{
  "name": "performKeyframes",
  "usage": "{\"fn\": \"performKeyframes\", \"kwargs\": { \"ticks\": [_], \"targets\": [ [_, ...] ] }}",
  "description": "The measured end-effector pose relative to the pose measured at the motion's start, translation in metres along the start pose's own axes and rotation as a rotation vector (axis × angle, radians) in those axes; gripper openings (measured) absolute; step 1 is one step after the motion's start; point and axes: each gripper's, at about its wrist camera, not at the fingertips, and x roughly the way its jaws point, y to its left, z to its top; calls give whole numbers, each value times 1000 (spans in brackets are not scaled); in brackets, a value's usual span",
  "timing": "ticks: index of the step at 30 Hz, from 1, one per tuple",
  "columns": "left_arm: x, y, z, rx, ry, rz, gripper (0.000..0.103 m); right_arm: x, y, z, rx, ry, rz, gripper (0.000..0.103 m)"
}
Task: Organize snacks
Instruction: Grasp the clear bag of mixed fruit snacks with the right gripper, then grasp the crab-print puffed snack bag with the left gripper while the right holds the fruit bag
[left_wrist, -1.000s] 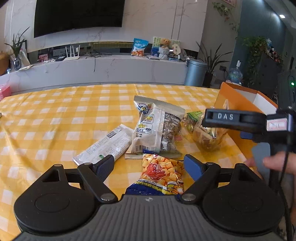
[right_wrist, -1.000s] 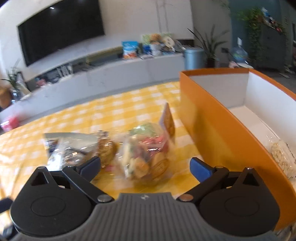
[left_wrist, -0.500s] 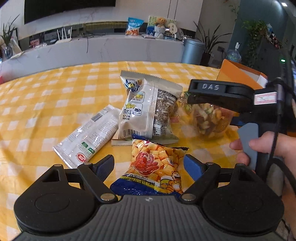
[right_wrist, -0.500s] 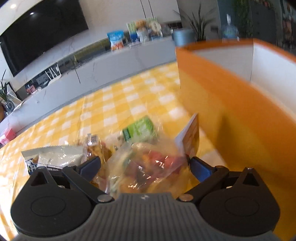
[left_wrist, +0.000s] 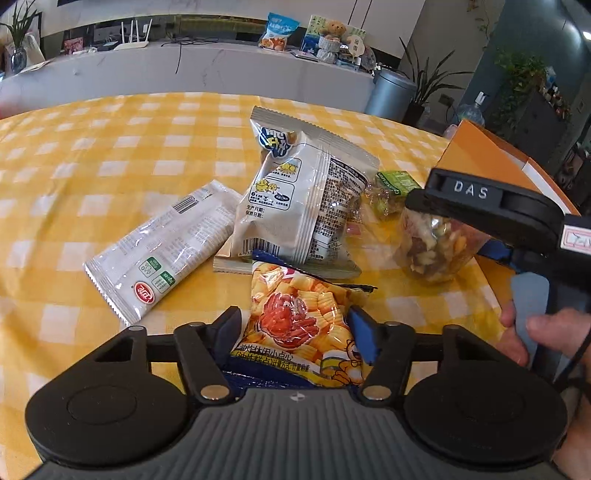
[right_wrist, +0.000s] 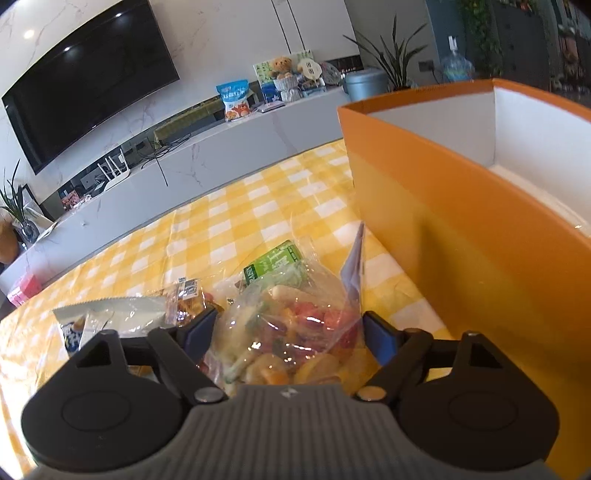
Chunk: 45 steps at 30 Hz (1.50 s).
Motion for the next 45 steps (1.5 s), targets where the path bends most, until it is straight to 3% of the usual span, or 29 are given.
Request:
{"fn": "performKeyframes", "kwargs": {
  "ticks": [5, 13, 15, 20, 23, 30, 31, 34, 39, 45],
  "targets": [
    [-4, 2, -2, -13, 2, -1, 65, -19, 1, -7, -78, -9, -16, 75],
    [-5, 3, -1, -35, 5, 13, 65, -58, -10, -27, -122, 42, 2, 77],
    [-4, 3, 0, -40, 6, 16, 66, -67, -17, -37, -116, 4, 18, 77],
    [-5, -2, -2, -5, -8, 64, 84, -58, -13, -39, -137, -5, 6, 81],
    [-2, -2, -2, -7, -6, 77, 89, -49, -12, -37, -125, 1, -10, 81],
    [4, -11, -6, 37, -29, 120, 92, -32, -13, -34, -107, -5, -45, 82],
    [4, -12, -6, 37, -33, 129, 91, -31, -10, -34, -127, -6, -52, 82],
    [1, -13, -6, -29, -49, 146, 72, -30, -7, -35, -147, -17, -55, 75],
    [-3, -16, -8, -4, -60, 156, 66, -35, -12, -34, -114, -15, -31, 74],
    [-27, -17, -7, -47, -67, 78, 65, -51, -11, -28, -124, -63, 32, 74]
  ]
}}
